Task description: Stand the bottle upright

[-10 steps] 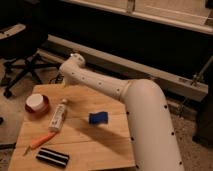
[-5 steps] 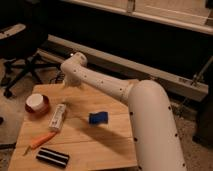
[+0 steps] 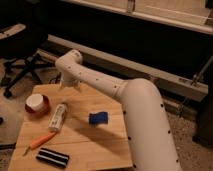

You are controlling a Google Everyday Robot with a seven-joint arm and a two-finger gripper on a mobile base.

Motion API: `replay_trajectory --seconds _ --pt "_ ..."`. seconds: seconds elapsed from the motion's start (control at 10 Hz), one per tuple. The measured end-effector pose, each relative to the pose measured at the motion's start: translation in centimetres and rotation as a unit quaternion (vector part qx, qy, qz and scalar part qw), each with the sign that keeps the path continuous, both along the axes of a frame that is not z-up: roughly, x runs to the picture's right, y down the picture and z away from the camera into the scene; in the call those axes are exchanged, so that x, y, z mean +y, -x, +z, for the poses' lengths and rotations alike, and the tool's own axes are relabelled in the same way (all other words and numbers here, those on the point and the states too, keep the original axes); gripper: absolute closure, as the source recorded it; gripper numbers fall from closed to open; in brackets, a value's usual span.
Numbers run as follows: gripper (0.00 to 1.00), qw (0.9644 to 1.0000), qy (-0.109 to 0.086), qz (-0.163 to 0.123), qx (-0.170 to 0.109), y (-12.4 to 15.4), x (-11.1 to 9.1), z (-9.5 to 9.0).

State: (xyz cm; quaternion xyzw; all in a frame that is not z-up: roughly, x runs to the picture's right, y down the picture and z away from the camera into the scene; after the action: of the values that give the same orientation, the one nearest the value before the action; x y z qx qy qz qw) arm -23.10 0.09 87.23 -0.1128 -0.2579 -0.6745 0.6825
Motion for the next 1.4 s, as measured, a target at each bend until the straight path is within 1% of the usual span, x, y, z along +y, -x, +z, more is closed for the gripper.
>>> replay_trajectory --seconds 0.2,0.3,0.5,0.6,0.8,1.0,1.2,1.4 --pt "0.21 0.9996 0.004 -0.028 0.001 2.6 1.0 -0.3" --pt "0.21 0.9992 0.011 -0.040 0.002 3.5 1.9 -0.2" --pt "0.21 0.9980 0.031 -0.055 0.010 4.7 3.6 0.3" --pt "0.21 0.9969 0.047 -0.060 0.022 5.0 4.5 0.9" --pt "0.21 0.9949 0.074 -0.056 0.040 5.3 5.9 2.1" --pt "0.21 0.9929 0.094 -0.049 0.055 5.3 6.8 3.2" --pt "0.21 0.9917 0.103 -0.040 0.065 5.0 7.1 3.9" --pt "0.21 0.9911 0.106 -0.031 0.075 4.2 7.0 4.3"
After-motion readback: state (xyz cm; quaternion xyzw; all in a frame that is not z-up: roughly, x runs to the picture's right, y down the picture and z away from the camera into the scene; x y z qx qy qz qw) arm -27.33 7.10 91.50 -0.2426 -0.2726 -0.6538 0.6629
